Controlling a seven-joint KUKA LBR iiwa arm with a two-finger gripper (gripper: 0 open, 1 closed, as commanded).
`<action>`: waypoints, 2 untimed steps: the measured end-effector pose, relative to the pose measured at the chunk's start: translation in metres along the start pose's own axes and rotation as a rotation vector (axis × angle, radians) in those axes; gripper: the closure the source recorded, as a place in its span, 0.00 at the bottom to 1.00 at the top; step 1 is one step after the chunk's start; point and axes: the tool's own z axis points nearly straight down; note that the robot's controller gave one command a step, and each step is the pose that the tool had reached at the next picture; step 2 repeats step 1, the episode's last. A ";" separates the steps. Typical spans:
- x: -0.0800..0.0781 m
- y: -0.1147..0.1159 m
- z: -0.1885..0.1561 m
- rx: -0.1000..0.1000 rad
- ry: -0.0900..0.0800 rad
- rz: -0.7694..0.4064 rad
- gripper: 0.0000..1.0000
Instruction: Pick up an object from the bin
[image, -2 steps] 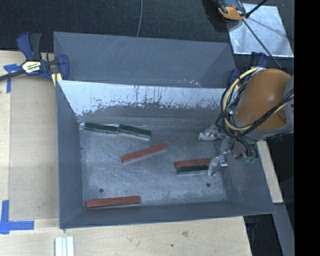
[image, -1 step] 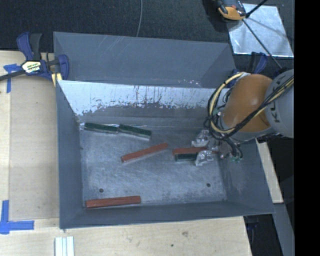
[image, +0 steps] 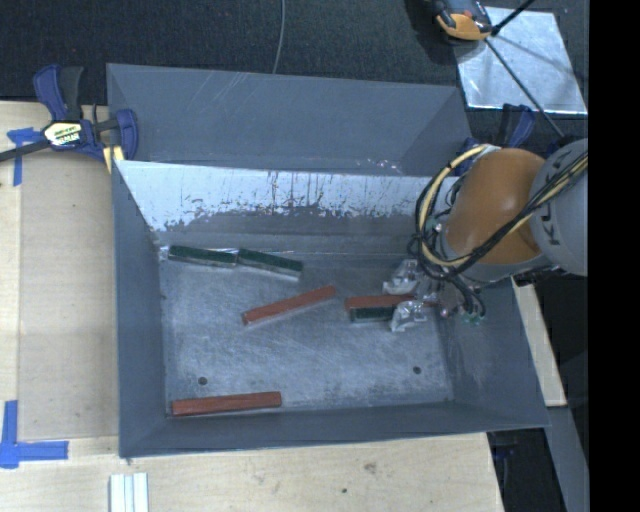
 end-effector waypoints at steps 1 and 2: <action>-0.013 -0.006 -0.159 -0.002 0.013 0.019 1.00; -0.013 -0.006 -0.159 -0.002 0.013 0.019 1.00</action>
Offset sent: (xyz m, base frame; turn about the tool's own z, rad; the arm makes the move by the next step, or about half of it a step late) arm 0.0000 0.0000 0.0000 0.0000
